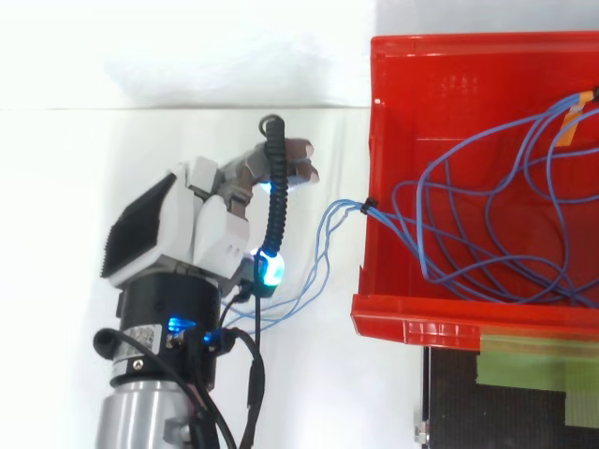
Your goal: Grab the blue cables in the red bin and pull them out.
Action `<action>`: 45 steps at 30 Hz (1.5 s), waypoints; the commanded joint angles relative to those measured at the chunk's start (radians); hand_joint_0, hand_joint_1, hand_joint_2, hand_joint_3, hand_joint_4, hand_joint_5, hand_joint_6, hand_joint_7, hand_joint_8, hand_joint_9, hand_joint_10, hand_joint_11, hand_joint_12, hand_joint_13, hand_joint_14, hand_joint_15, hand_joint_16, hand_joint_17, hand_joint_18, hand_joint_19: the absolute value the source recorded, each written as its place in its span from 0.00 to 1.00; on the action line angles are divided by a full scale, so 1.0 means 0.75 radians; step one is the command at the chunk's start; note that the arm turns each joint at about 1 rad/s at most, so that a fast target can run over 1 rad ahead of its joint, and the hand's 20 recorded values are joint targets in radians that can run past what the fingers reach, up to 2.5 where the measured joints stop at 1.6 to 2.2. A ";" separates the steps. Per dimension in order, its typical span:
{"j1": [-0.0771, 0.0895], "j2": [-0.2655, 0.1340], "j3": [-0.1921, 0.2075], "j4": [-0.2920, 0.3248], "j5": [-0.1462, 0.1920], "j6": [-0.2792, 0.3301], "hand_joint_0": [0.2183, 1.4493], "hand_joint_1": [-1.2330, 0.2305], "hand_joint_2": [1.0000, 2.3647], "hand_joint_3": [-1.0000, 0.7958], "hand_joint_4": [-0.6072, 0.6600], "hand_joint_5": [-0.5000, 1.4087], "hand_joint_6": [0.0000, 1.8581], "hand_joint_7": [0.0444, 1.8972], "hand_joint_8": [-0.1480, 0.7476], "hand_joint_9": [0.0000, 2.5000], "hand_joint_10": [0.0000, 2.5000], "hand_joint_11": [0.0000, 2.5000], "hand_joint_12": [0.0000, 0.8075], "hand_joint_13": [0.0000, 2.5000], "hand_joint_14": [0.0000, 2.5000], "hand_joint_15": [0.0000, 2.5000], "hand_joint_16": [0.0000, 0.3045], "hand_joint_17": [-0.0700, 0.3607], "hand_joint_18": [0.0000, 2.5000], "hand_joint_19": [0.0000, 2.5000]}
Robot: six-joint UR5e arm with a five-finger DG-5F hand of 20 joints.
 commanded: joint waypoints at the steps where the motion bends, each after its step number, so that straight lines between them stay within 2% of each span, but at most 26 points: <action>1: -0.002 0.000 0.031 0.006 -0.008 0.010 0.42 0.17 0.00 0.00 0.68 0.60 0.01 0.28 0.48 0.32 0.01 0.38 0.48 0.31 0.01 0.26 0.16 0.41 0.23 0.21; 10: -0.021 0.000 0.107 -0.199 -0.012 -0.006 0.43 0.17 0.00 0.00 0.68 0.60 0.01 0.28 0.48 0.32 0.01 0.37 0.47 0.31 0.01 0.26 0.16 0.41 0.23 0.21; 19: -0.037 0.000 0.162 -0.287 -0.024 -0.049 0.43 0.18 0.00 0.00 0.68 0.61 0.01 0.29 0.48 0.32 0.01 0.37 0.48 0.31 0.01 0.26 0.16 0.41 0.23 0.21; 20: -0.039 0.000 0.180 -0.289 -0.024 -0.062 0.43 0.18 0.00 0.00 0.68 0.61 0.01 0.29 0.48 0.32 0.01 0.37 0.48 0.31 0.01 0.26 0.16 0.41 0.23 0.21; 24: -0.045 0.000 0.193 -0.281 -0.024 -0.090 0.43 0.17 0.00 0.00 0.66 0.62 0.01 0.30 0.48 0.32 0.01 0.37 0.47 0.31 0.01 0.26 0.16 0.41 0.23 0.21; 37: -0.051 0.000 0.191 -0.262 -0.026 -0.102 0.43 0.16 0.00 0.00 0.61 0.67 0.00 0.36 0.47 0.32 0.01 0.37 0.46 0.31 0.01 0.27 0.16 0.41 0.22 0.21; 44: -0.058 0.000 0.191 -0.262 -0.043 -0.104 0.44 0.16 0.00 0.00 0.57 0.70 0.00 0.37 0.46 0.33 0.01 0.37 0.46 0.31 0.01 0.26 0.15 0.41 0.23 0.21; 45: -0.060 0.000 0.191 -0.262 -0.045 -0.104 0.44 0.16 0.00 0.00 0.54 0.70 0.00 0.37 0.45 0.33 0.01 0.36 0.46 0.31 0.01 0.26 0.15 0.41 0.23 0.21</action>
